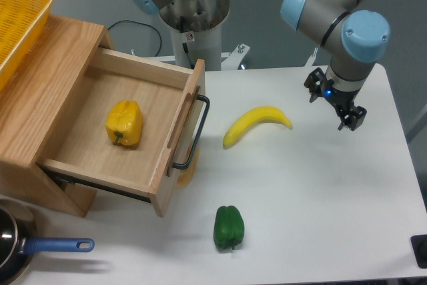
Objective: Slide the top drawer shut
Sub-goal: 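Move the gripper over the banana toward the open wooden drawer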
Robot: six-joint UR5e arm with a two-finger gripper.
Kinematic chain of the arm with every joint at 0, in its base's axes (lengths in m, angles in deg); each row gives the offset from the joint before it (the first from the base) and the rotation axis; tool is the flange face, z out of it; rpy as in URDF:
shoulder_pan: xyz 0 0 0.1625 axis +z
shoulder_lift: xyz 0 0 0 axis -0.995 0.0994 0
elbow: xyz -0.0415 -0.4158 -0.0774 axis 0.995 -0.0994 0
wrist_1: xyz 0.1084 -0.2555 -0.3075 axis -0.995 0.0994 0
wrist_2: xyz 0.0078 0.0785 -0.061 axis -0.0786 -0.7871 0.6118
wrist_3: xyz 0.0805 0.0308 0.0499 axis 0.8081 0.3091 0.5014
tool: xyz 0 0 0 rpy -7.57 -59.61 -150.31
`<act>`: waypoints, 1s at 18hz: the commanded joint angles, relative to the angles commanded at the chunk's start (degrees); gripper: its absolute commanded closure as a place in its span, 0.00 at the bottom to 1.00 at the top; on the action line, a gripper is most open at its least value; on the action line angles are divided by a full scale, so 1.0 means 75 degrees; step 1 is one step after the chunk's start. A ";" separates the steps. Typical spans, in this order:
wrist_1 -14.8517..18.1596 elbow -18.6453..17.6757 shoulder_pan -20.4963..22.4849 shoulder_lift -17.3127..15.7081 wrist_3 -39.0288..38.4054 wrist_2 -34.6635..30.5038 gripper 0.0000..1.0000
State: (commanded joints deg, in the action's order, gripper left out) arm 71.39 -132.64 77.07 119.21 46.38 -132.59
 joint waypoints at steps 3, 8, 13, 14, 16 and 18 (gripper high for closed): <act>0.0000 -0.0012 -0.0047 0.0000 -0.0059 -0.0012 0.00; -0.0128 -0.0221 -0.0152 -0.0035 -0.0455 0.0000 0.00; -0.0164 -0.0270 -0.0246 -0.0245 -0.1591 0.0012 0.00; -0.0164 -0.0223 -0.0339 -0.0258 -0.2058 0.0093 0.00; -0.0152 -0.0223 -0.0387 -0.0270 -0.2938 0.0502 0.00; -0.0117 -0.0234 -0.0433 -0.0316 -0.3339 0.0843 0.00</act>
State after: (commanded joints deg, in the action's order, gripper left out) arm 70.51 -134.40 73.82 116.84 21.34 -126.27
